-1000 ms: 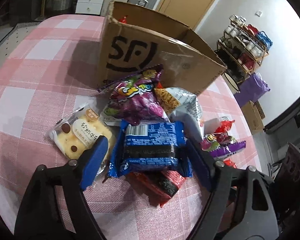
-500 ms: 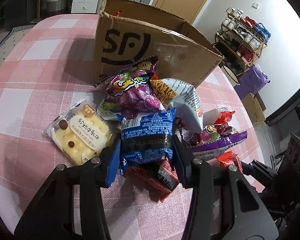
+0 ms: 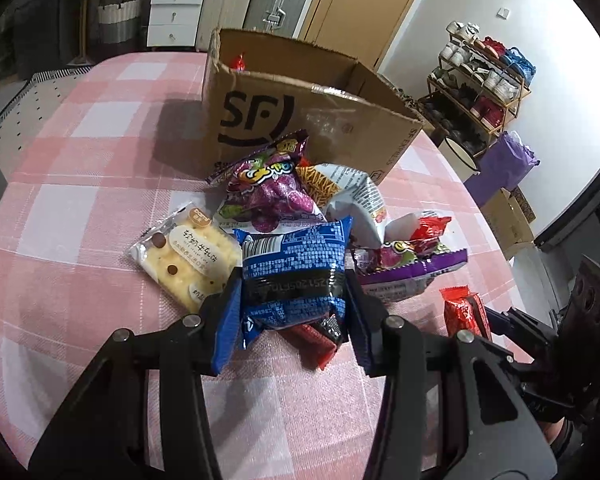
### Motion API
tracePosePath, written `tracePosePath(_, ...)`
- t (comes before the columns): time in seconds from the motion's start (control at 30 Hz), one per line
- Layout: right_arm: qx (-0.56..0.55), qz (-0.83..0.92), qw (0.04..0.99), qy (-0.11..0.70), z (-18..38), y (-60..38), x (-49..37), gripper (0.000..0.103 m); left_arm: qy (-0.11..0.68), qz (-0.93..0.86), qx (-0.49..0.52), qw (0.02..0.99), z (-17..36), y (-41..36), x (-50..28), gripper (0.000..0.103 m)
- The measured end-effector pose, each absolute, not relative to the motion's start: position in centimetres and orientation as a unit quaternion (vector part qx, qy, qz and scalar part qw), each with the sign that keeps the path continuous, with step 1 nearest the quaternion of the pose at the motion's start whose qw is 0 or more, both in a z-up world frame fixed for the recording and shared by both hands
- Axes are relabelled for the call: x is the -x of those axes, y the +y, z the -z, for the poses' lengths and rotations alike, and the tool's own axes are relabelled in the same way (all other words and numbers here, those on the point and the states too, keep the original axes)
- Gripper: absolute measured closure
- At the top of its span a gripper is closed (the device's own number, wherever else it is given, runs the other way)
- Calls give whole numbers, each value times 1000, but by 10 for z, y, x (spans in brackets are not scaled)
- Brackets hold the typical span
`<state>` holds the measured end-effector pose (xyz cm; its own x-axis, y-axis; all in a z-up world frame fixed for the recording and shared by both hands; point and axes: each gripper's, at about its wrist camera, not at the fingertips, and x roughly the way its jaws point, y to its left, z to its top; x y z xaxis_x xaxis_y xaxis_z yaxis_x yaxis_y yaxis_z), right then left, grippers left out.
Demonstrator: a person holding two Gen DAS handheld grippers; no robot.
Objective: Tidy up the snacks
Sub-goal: 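Lower the left gripper onto the blue biscuit pack and close, then lift the blue pack with the left gripper while the right gripper carries the red packet toward the box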
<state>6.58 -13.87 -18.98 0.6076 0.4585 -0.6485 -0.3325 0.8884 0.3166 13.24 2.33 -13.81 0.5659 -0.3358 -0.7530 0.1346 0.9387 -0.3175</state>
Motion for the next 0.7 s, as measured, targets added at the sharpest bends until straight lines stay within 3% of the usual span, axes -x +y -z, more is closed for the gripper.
tracePosePath(0.7,-52,-266,923,272,66,-122,-59,55,369,139,106,913,25,52,-84,59)
